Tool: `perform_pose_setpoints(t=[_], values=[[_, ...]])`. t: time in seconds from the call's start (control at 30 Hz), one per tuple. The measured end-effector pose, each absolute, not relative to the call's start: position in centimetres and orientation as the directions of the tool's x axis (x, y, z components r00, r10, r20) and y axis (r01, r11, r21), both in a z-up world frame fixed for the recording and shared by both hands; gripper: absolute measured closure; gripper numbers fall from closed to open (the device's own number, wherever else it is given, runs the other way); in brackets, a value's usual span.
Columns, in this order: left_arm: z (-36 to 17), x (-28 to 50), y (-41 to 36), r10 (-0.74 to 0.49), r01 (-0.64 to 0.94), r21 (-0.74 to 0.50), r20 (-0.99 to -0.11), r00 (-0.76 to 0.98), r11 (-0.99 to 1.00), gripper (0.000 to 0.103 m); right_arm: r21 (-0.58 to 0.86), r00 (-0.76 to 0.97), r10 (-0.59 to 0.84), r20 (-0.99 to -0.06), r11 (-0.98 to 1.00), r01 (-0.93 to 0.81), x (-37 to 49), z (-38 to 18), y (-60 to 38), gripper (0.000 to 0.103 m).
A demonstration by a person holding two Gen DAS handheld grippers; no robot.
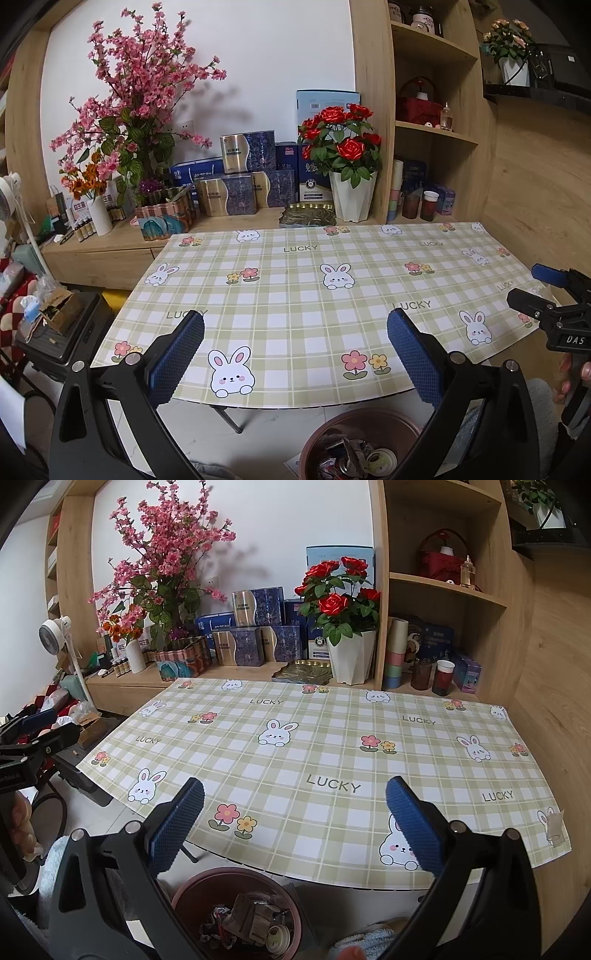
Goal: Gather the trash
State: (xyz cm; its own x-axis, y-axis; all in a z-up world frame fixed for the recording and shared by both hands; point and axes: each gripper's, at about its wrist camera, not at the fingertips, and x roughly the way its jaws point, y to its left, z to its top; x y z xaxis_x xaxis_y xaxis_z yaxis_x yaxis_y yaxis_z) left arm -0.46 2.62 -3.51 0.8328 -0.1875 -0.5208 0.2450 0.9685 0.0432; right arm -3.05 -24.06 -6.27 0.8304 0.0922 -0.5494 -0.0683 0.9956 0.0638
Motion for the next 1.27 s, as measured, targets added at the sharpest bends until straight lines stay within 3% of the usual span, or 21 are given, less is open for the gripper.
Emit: perform_pose_setpoints(t=[1.27], values=[[-3.34, -0.71, 2.30, -0.178, 0.242, 0.052, -0.533, 0.827, 0.969, 0.006, 0.058, 0.831, 0.090, -0.548, 0.996, -0.069, -3.11, -5.93, -24.01, 0.006]])
